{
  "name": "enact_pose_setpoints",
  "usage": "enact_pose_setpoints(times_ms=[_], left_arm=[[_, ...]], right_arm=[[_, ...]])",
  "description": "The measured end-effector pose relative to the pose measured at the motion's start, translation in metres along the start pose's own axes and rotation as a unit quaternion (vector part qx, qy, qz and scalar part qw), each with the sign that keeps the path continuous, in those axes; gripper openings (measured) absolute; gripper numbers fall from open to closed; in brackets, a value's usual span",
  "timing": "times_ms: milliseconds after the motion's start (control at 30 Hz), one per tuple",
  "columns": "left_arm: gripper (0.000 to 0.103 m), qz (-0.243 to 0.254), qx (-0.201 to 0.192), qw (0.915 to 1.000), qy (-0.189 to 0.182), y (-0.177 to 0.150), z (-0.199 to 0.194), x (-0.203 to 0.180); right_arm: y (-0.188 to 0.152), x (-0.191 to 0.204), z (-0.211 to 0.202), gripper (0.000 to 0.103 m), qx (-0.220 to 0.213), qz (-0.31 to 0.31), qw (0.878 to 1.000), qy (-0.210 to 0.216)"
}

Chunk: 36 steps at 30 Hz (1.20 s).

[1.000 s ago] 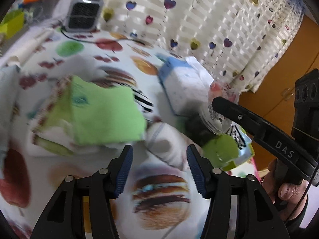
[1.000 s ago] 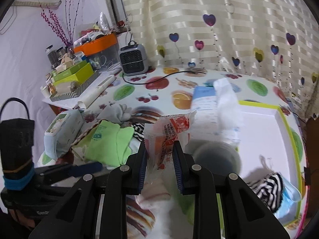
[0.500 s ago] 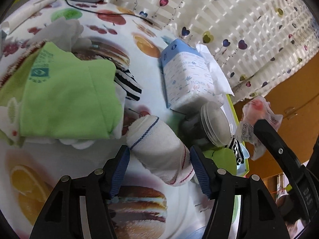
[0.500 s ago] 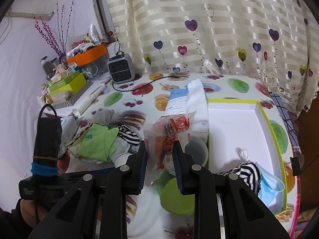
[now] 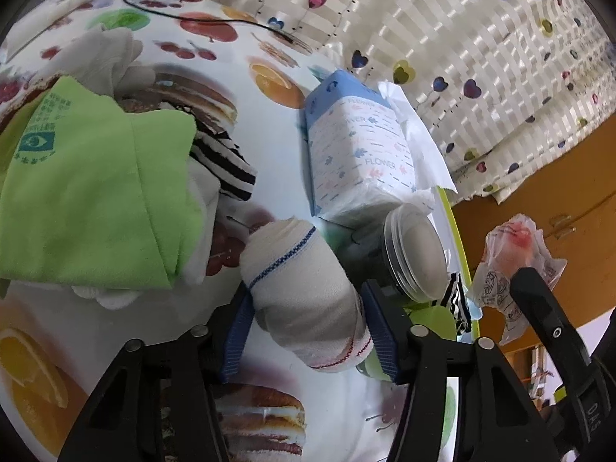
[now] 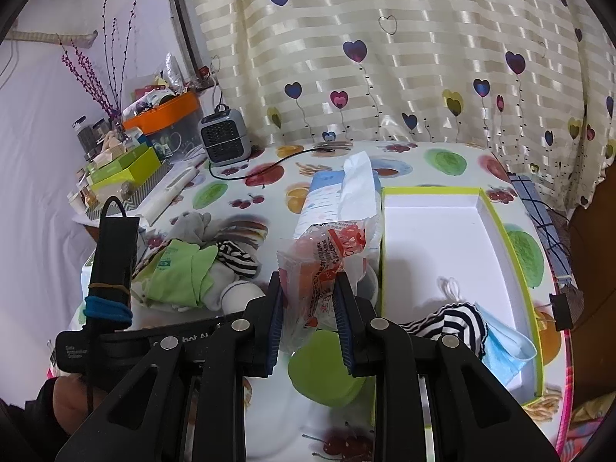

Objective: Organize soft objects

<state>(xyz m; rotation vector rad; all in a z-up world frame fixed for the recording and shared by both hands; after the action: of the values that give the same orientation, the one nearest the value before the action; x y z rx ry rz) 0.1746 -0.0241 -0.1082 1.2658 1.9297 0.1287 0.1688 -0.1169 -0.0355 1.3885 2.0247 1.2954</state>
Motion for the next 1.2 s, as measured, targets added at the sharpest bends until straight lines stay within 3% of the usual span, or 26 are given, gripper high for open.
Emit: enact_pose_setpoints(times_ms=[333,667,1200], left_arm=[[0.051,0.063,-0.034,0.9975,0.004,-0.001,-0.034,-0.014],[0.051,0.167,-0.104,0.9804,0.009,0.001,-0.086,-0.046],[0.051,0.222,-0.132,0.9660,0.003,-0.011,-0.117,-0.081]], right_arm=[[-0.004,0.002,-0.012,0.026,-0.006,-0.004,1.000,-0.004],[-0.011,0.009,-0.032,0.026,-0.016,-0.014,1.000,-0.015],[-0.003,0.011,-0.068,0.026,-0.047,-0.020,0.998,-0.026]])
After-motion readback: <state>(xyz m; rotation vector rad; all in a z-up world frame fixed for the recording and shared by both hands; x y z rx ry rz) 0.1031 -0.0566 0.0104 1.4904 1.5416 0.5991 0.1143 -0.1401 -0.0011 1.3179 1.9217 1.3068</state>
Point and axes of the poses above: each gripper's, at about its wrist camera, not at the fingertips, and z roughly the way its jaws point, x to its left, y to its top, the point moved 8 cm from there along z, roughly the way its jaws point, and after that the axes turned 7 degrees about -x, right-handed, at the moved point
